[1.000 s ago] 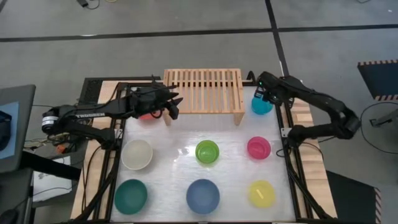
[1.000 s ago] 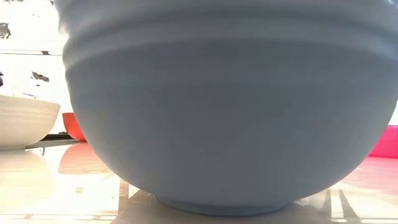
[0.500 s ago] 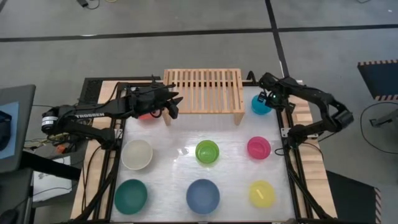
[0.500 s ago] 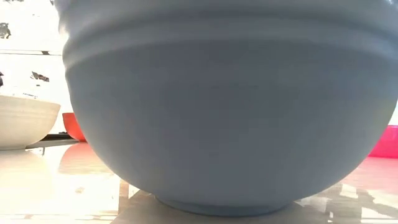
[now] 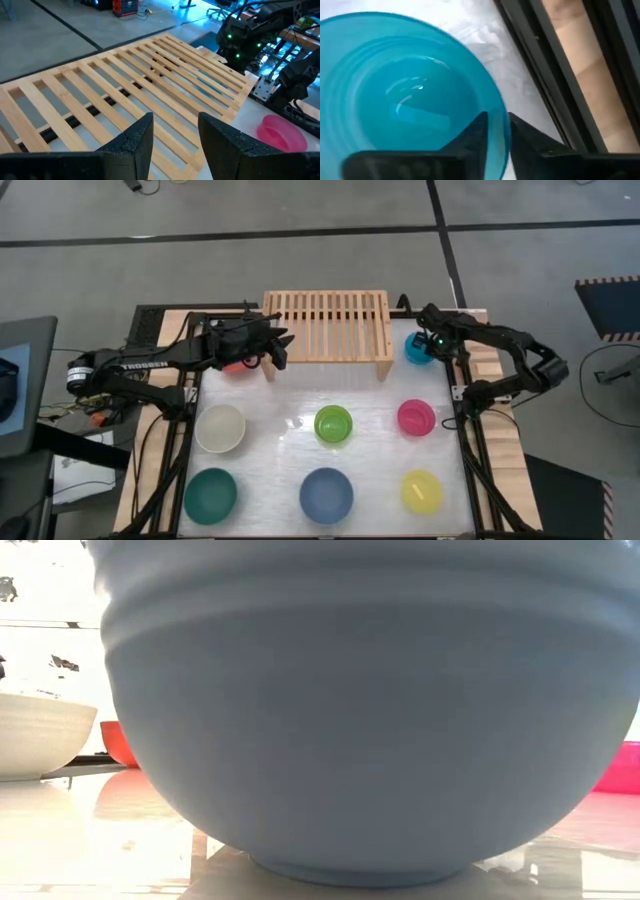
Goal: Place and stack bowls onto a shelf
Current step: Put the small blue transparent bowl on the shelf
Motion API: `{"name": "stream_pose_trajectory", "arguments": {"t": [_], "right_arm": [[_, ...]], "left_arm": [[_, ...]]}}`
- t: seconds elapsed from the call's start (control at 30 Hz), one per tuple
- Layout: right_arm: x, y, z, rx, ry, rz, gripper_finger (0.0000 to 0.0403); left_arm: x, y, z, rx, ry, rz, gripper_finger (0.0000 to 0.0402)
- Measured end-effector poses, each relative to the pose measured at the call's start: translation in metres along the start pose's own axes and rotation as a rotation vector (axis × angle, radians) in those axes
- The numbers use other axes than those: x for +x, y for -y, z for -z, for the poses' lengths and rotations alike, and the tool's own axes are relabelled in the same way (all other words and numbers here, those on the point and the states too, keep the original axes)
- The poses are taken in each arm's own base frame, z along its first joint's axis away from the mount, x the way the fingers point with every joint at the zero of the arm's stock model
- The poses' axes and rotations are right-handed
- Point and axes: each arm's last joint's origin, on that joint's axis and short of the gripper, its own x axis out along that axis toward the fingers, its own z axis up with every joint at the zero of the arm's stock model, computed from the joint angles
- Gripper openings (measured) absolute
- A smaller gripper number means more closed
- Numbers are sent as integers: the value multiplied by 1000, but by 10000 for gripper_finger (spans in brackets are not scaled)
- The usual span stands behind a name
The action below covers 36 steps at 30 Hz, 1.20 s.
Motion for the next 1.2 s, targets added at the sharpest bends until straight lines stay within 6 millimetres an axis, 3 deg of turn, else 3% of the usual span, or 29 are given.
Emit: {"name": "stream_pose_trajectory", "arguments": {"t": [0.1, 0.23, 0.37, 0.5, 0.63, 0.73, 0.83, 0.97, 1.2], "right_arm": [[-7, -2, 3, -48, 23, -43, 25], [-24, 1, 7, -70, 64, -112, 24], [-54, 5, 5, -62, 159, -168, 23], [-98, 6, -2, -35, 262, -292, 23], [-156, 4, -13, -20, 376, -462, 24], [-194, -5, -19, -70, 450, -557, 24], [-218, -21, -21, -144, 476, -605, 23], [-231, -53, -14, -269, 434, -641, 24], [-219, -97, 15, -503, 320, -559, 24]], "left_arm": [[0, 1, 0, -11, -7, 21, 139], [-1, 3, 1, -27, -11, 33, 139], [-1, 5, 2, -40, -13, 44, 139], [-2, 7, 2, -41, -25, 75, 139], [-3, 10, 3, -43, -29, 94, 139], [-4, 13, 4, -50, -32, 104, 139], [-5, 15, 5, -55, -33, 110, 139], [-5, 15, 5, -65, -29, 106, 139], [-5, 16, 5, -117, -32, 111, 139]]}}
